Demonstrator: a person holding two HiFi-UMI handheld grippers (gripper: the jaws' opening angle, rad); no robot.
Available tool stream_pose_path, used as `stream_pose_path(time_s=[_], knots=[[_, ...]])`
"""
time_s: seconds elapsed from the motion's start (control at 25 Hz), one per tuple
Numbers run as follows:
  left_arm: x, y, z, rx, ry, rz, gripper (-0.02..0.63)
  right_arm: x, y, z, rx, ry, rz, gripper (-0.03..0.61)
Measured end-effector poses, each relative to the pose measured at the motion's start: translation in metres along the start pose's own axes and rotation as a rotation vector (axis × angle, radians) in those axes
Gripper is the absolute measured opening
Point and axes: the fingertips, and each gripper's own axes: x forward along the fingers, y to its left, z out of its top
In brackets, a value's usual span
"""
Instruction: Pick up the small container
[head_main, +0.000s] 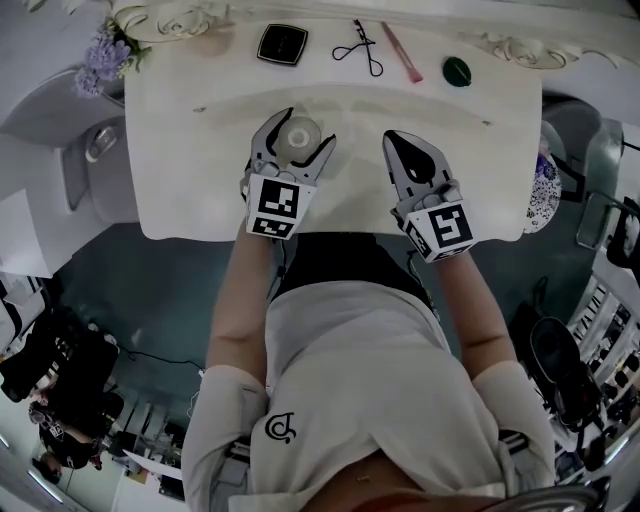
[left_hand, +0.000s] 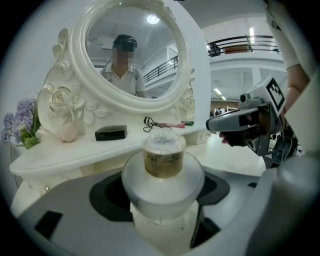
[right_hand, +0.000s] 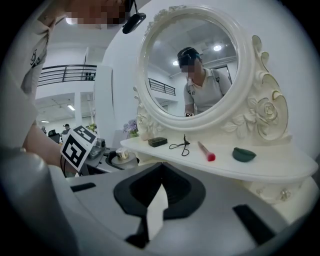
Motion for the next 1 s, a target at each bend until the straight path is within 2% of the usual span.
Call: stream_pose_path(time_s=[0.48, 0.8, 1.0], knots=[[-0.077, -0.013, 0.104, 0.049, -0.099, 0.021, 0.35, -0.037, 0.017, 0.075, -0.073, -0.106, -0.033, 0.007], [-0.142, -0.015, 0.17, 0.055, -0.209, 0.039, 0.351, -0.062, 0.023, 0.137, -0.133, -0.19, -0.072, 0.006], [-0.165, -0.012, 0.199, 0.09, -0.248, 0.06, 0.351, -0.072, 0.021, 0.154, -0.125, -0.188, -0.118, 0.006]])
